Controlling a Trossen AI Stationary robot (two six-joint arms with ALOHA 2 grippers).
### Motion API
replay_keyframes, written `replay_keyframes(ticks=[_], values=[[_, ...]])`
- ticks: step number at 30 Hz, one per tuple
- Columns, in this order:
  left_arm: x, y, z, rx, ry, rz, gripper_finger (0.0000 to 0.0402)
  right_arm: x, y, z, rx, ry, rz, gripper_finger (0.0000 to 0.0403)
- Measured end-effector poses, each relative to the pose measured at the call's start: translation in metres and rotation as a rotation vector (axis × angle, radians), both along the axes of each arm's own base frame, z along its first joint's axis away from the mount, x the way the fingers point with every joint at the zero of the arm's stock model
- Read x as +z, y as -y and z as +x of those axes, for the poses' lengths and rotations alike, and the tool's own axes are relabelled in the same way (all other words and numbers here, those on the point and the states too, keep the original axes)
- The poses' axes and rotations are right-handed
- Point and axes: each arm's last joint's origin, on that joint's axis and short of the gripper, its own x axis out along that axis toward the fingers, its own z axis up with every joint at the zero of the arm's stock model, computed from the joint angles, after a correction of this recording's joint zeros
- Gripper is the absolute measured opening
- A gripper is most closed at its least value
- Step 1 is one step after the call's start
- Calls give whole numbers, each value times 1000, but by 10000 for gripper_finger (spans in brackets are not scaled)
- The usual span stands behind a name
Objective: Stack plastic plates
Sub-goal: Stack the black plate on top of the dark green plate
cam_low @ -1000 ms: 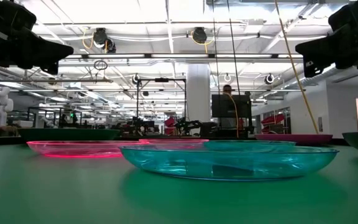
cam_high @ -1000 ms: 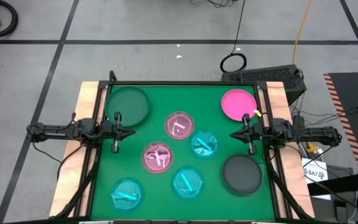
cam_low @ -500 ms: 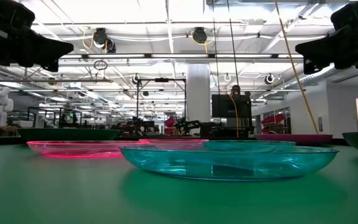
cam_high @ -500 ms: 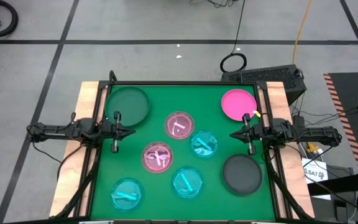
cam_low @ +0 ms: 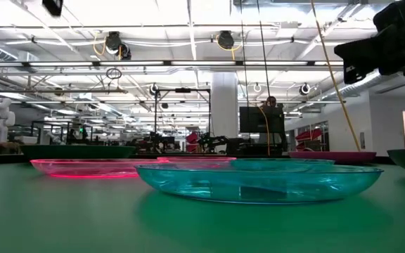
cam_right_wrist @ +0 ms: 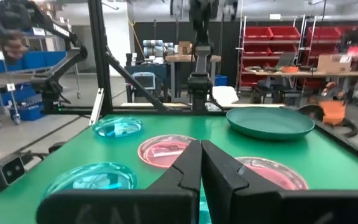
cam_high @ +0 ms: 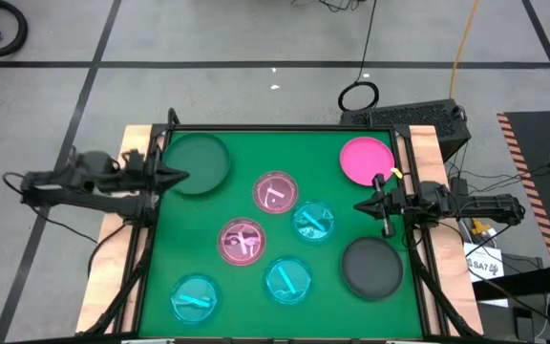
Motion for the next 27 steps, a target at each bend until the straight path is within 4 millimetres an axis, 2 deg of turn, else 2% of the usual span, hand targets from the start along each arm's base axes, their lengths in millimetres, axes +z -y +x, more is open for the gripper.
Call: replay_keyframes(ticks=[5, 8, 10, 15, 23, 27], values=[[59, -1, 16, 96, -101, -106, 5, 0, 0, 1, 1, -79, 92, 2], [80, -1, 31, 125, -175, -91, 5, 25, 0, -2, 5, -41, 130, 1], [87, -1, 43, 146, -230, -67, 5, 38, 0, -2, 4, -56, 137, 1], [82, 2, 77, 163, -344, -51, 5, 68, 0, -1, -2, -141, 138, 1], [59, 5, 120, 232, -433, -265, 5, 115, 0, 7, -14, -296, 144, 1], [43, 7, 137, 267, -515, -319, 6, 130, 0, 14, -27, -341, 251, 0]])
